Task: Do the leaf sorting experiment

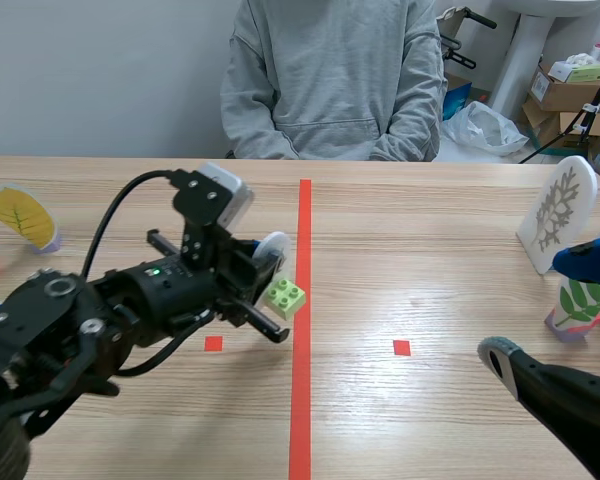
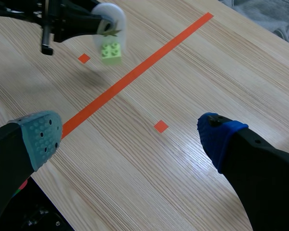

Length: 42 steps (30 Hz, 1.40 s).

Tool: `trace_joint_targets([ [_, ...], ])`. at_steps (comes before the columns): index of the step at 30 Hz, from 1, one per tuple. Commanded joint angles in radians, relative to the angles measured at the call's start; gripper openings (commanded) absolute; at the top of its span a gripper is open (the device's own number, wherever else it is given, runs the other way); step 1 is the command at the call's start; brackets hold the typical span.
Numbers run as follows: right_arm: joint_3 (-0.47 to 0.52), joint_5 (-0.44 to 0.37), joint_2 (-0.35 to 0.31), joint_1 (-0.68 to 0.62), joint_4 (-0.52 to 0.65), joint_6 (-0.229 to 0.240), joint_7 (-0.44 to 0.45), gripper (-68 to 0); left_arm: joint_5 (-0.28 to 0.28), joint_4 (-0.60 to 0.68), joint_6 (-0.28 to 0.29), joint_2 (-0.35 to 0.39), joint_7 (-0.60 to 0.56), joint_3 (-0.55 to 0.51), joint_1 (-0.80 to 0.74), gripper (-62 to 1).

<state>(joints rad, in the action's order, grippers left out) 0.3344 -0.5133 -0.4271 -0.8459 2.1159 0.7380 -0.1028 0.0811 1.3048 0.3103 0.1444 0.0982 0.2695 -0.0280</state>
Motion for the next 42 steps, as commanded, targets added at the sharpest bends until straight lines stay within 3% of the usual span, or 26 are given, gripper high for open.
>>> trace_joint_targets([
  [1, 0.012, -0.007, -0.011, 0.001, 0.0, 0.008, 0.015, -10.2, 0.048, 0.031, -0.001, 0.01, -0.015, -0.045, -0.043, -55.0],
  [7, 0.012, -0.007, -0.011, 0.001, 0.0, 0.008, 0.015, -10.2, 0.126, 0.163, 0.024, 0.009, -0.023, -0.213, -0.215, -55.0],
  [14, 0.012, -0.007, -0.011, 0.001, 0.0, 0.008, 0.014, -10.2, 0.129, 0.168, 0.02, 0.009, -0.057, -0.383, -0.273, -55.0],
  [17, 0.012, -0.007, -0.011, 0.001, 0.0, 0.008, 0.011, -10.2, 0.129, 0.153, -0.011, 0.009, -0.072, -0.451, -0.268, -55.0],
  [24, 0.012, -0.007, -0.011, 0.001, 0.0, 0.008, 0.011, -10.2, 0.125, 0.001, -0.039, 0.047, -0.084, -0.552, -0.198, -55.0],
  [29, 0.012, -0.007, -0.011, 0.002, 0.0, 0.008, 0.012, -10.2, 0.126, -0.117, -0.039, 0.087, -0.108, -0.58, -0.142, -55.0],
  [42, 0.012, -0.007, -0.011, 0.001, 0.0, 0.008, 0.011, -10.2, 0.117, -0.316, -0.121, 0.159, -0.182, -0.632, -0.054, -55.0],
])
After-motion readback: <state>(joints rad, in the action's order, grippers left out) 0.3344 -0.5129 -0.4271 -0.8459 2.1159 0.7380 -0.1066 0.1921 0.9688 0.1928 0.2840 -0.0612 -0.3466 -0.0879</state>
